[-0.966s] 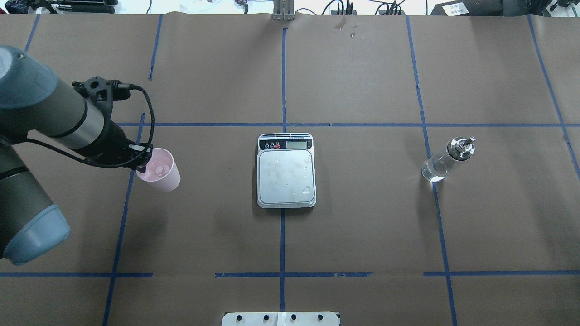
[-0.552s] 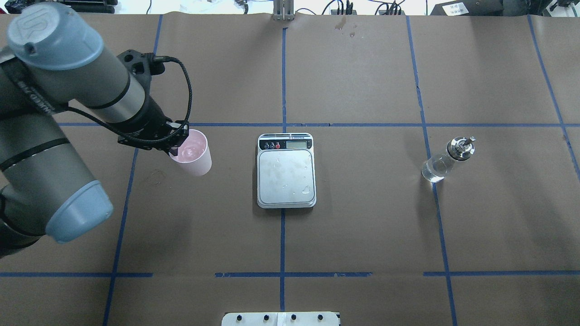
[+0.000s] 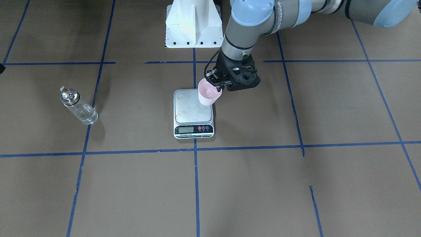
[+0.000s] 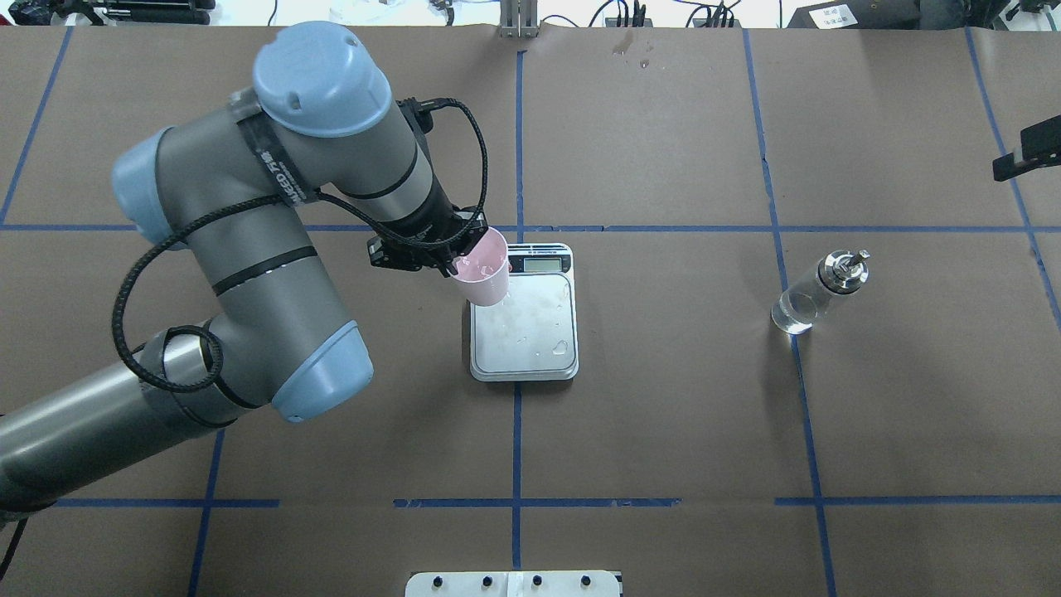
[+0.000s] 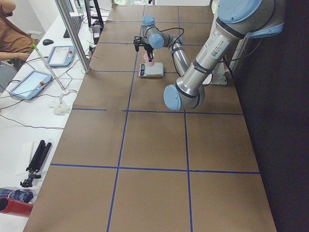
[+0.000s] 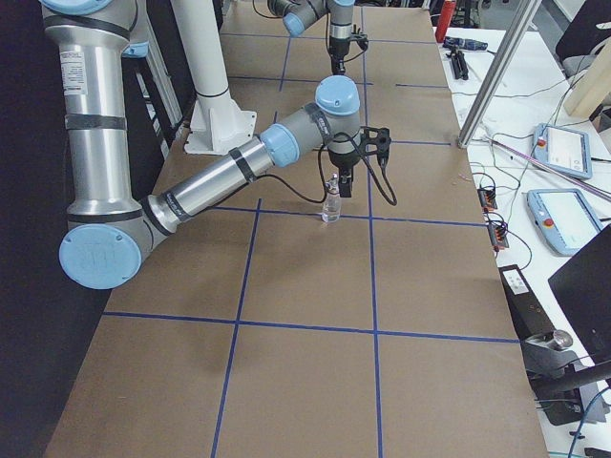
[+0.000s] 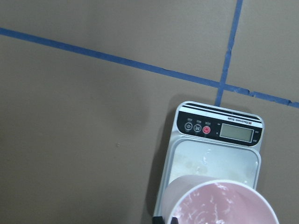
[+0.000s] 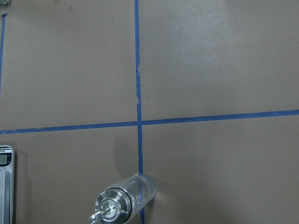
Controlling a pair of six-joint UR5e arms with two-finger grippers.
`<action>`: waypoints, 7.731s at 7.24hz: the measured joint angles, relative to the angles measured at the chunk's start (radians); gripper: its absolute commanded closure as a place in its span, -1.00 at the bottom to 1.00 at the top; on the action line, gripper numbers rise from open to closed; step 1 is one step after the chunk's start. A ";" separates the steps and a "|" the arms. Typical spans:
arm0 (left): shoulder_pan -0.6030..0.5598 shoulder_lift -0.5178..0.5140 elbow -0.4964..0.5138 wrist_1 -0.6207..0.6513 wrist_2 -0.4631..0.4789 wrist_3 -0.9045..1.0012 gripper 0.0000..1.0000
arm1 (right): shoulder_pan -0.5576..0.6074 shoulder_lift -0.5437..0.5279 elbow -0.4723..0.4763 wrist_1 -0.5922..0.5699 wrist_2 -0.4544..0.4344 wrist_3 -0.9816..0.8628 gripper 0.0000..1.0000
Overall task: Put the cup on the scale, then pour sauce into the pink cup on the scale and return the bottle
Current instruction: 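Lift the pink cup with the left gripper and set it on the scale, then release the cup and raise the left gripper while the right gripper grasps the glass bottle, then lift the glass bottle with the right gripper and carry it toward the scale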
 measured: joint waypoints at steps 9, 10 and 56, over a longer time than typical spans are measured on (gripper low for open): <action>0.093 -0.045 0.115 -0.076 0.119 -0.072 -0.62 | -0.172 -0.004 0.134 0.000 -0.142 0.203 -1.00; 0.094 -0.044 0.116 -0.080 0.119 -0.069 -0.99 | -0.187 -0.006 0.143 0.000 -0.155 0.219 -1.00; -0.241 0.212 -0.279 0.160 -0.032 0.577 -1.00 | -0.854 -0.082 -0.410 1.077 -1.402 0.242 1.00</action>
